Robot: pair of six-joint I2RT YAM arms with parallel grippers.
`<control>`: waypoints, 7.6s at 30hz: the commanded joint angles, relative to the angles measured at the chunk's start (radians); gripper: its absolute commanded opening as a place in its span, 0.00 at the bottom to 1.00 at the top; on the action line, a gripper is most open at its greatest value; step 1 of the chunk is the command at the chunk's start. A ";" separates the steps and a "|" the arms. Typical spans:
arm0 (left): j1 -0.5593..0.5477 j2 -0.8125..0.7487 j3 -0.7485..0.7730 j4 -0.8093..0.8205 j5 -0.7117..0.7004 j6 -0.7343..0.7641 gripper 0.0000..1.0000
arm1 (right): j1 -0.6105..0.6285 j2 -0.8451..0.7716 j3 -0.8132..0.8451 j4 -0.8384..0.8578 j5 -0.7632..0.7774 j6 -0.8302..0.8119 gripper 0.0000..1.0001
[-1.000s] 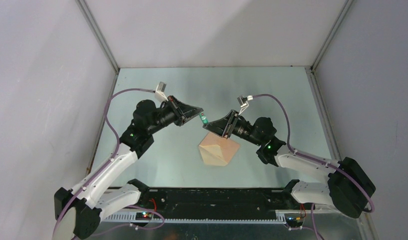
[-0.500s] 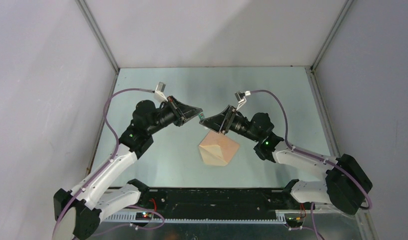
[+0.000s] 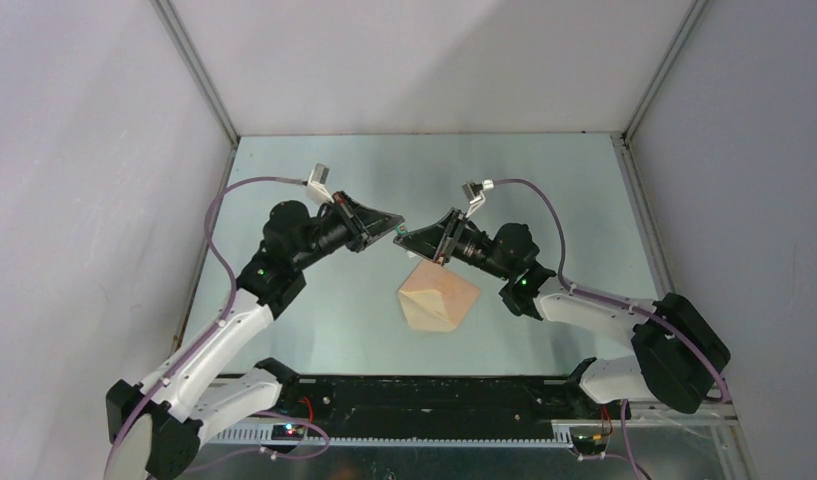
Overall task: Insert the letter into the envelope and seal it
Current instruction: Open the solid glue cap from the solid glue, then place the solid glue cap at the center of the board, then unscrew the solid glue.
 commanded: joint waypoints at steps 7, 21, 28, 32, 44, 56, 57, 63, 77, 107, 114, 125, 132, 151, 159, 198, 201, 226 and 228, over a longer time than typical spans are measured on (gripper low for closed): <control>0.009 -0.041 0.020 -0.018 -0.054 0.011 0.00 | -0.018 0.022 0.012 0.083 -0.066 0.129 0.00; 0.137 0.030 0.063 -0.014 -0.139 0.043 0.00 | 0.050 -0.199 -0.126 -0.085 0.081 0.092 0.00; 0.166 0.086 0.080 -0.019 -0.202 0.028 0.00 | 0.092 -0.262 -0.142 -0.161 0.135 0.060 0.00; 0.168 0.102 0.076 -0.007 -0.241 -0.014 0.00 | 0.106 -0.262 -0.156 -0.143 0.146 0.063 0.00; 0.247 0.107 0.113 -0.062 -0.265 -0.062 0.00 | 0.138 -0.243 -0.174 -0.092 0.146 0.054 0.00; 0.208 0.228 0.276 -0.526 -0.637 0.403 0.00 | 0.077 -0.370 -0.174 -0.361 0.203 -0.039 0.00; 0.201 0.244 0.276 -0.548 -0.712 0.441 0.00 | 0.072 -0.394 -0.174 -0.384 0.209 -0.056 0.00; 0.136 0.377 0.237 -0.599 -0.974 0.445 0.00 | 0.033 -0.475 -0.174 -0.528 0.220 -0.098 0.00; 0.060 0.454 -0.051 -0.100 -1.095 0.457 0.00 | 0.026 -0.486 -0.174 -0.553 0.235 -0.095 0.00; 0.059 0.653 -0.034 -0.179 -0.956 0.285 0.31 | 0.022 -0.514 -0.176 -0.589 0.246 -0.118 0.00; 0.059 0.686 -0.014 -0.215 -0.932 0.300 0.38 | 0.021 -0.505 -0.176 -0.580 0.252 -0.117 0.00; 0.059 0.627 0.003 -0.266 -0.927 0.320 0.51 | 0.020 -0.515 -0.179 -0.595 0.256 -0.127 0.00; 0.058 0.574 0.035 -0.313 -0.920 0.345 0.88 | 0.020 -0.495 -0.181 -0.582 0.248 -0.121 0.00; 0.062 0.066 0.186 -0.562 -0.455 0.465 0.84 | 0.017 -0.503 -0.183 -0.526 0.340 -0.228 0.00; 0.054 -0.007 0.108 -0.347 0.047 0.334 0.84 | -0.030 -0.357 -0.127 -0.321 0.139 -0.478 0.00; -0.158 0.073 0.020 0.103 0.039 -0.006 0.77 | -0.032 -0.381 0.007 -0.488 0.010 -0.615 0.00; -0.165 0.064 0.005 0.125 0.034 -0.003 0.79 | -0.032 -0.390 0.006 -0.495 0.078 -0.575 0.00; -0.187 0.093 -0.013 0.254 0.036 -0.018 0.59 | 0.062 -0.394 0.010 -0.394 0.261 -0.379 0.00; -0.190 0.099 -0.004 0.241 0.031 -0.007 0.59 | 0.062 -0.389 0.009 -0.390 0.257 -0.380 0.00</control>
